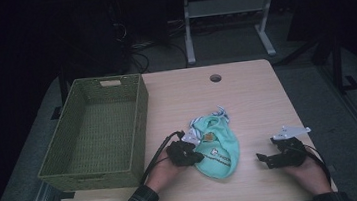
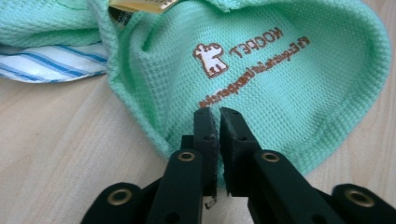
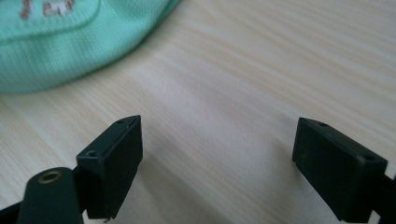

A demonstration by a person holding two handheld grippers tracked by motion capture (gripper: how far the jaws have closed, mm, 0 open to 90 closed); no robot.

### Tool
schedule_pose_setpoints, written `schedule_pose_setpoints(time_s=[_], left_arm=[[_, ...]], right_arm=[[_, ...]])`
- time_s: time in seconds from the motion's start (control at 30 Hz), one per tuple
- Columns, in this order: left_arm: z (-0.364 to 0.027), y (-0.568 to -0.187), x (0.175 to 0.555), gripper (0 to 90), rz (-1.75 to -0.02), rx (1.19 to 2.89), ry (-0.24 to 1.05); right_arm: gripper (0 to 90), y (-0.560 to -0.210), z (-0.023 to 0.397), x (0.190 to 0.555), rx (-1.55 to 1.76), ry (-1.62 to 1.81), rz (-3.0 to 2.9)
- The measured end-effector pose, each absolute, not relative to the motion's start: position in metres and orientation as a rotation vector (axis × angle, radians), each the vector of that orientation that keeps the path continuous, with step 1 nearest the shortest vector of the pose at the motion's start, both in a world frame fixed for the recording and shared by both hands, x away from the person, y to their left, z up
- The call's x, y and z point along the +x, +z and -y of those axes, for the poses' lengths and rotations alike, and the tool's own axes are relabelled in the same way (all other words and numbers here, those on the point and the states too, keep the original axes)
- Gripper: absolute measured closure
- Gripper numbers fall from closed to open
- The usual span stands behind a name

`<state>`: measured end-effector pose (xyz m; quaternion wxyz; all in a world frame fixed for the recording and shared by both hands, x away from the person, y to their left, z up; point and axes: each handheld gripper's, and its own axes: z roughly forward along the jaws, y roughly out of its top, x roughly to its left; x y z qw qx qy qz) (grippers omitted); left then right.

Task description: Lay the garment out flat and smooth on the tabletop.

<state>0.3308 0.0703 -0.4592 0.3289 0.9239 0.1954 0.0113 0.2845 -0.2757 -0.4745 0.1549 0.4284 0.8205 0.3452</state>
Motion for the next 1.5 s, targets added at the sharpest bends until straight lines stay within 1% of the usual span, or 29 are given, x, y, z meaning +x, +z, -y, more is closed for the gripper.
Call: schedule_pose_setpoints(time_s=[0.07, 0.17, 0.2, 0.23, 0.27, 0.37, 0.4, 0.53, 1.1, 1.5], left_arm=[[-0.07, -0.46, 0.331, 86.7, -0.537, 2.396, 0.019], [-0.07, -0.46, 0.331, 88.1, -0.539, 2.392, 0.014], [-0.071, -0.46, 0.332, 88.1, -0.532, 2.4, 0.014], [-0.07, -0.461, 0.331, 88.1, -0.539, 2.392, 0.014], [-0.07, -0.46, 0.331, 88.1, -0.537, 2.394, 0.017], [-0.07, -0.46, 0.331, 88.3, -0.534, 2.397, 0.02], [-0.07, -0.46, 0.331, 88.3, -0.53, 2.398, 0.021], [-0.07, -0.46, 0.331, 88.3, -0.522, 2.399, 0.023], [-0.07, -0.461, 0.332, 88.3, -0.54, 2.393, 0.009], [-0.069, -0.46, 0.332, 88.3, -0.529, 2.407, 0.02]], right_arm=[[20.9, -0.47, 0.276, 0.286, 1.215, 1.002, -2.34], [24.5, -0.464, 0.275, 0.291, 1.203, 1.025, -2.331], [27.9, -0.462, 0.275, 0.293, 1.2, 1.039, -2.329], [33.2, -0.457, 0.273, 0.297, 1.185, 1.067, -2.326], [33.2, -0.457, 0.273, 0.297, 1.185, 1.067, -2.326], [42.2, -0.446, 0.266, 0.309, 1.145, 1.12, -2.339], [42.2, -0.446, 0.266, 0.309, 1.145, 1.12, -2.339], [48.0, -0.438, 0.258, 0.324, 1.095, 1.144, -2.354], [52.9, -0.435, 0.233, 0.384, 1.058, 1.187, -2.408], [54.1, -0.447, 0.221, 0.419, 1.092, 1.144, -2.477]])
